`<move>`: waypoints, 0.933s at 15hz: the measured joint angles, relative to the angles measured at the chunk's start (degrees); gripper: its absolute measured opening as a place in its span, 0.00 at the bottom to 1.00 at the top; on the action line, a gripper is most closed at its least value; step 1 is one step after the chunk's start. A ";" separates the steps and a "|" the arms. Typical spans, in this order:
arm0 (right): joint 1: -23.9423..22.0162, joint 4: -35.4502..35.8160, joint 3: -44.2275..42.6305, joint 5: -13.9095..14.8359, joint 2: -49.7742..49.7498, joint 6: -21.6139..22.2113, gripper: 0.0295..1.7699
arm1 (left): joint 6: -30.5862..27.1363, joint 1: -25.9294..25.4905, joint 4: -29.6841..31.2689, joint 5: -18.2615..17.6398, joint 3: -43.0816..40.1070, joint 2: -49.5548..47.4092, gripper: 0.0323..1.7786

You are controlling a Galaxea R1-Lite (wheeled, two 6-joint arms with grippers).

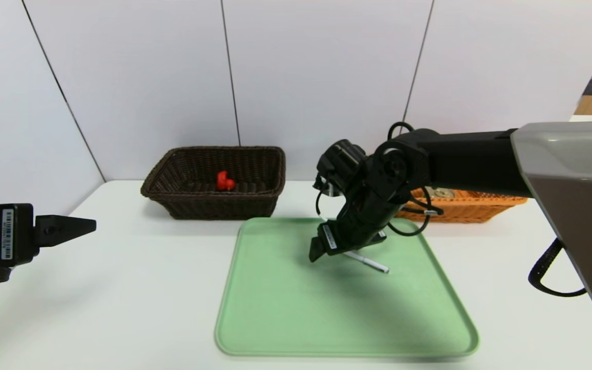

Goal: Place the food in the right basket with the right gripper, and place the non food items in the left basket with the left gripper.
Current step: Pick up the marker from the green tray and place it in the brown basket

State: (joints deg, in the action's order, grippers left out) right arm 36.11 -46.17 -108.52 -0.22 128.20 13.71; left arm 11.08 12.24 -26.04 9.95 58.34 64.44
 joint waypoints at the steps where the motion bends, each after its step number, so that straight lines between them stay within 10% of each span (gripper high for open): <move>1: 0.00 -0.09 -0.22 0.04 0.09 0.41 0.96 | -0.01 0.02 0.00 0.00 -0.11 -0.05 0.95; 10: -2.27 -5.45 0.23 1.26 -0.57 -13.01 0.96 | -0.09 0.07 -0.02 0.00 -0.68 -0.74 0.95; 14: -1.11 -5.46 -1.51 0.90 -0.20 -8.42 0.96 | -0.11 0.05 -0.02 0.00 -1.07 -1.18 0.95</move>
State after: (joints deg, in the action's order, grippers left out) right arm 35.00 -51.63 -110.03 0.68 128.00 5.29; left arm 10.97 12.29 -26.06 9.95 57.27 63.26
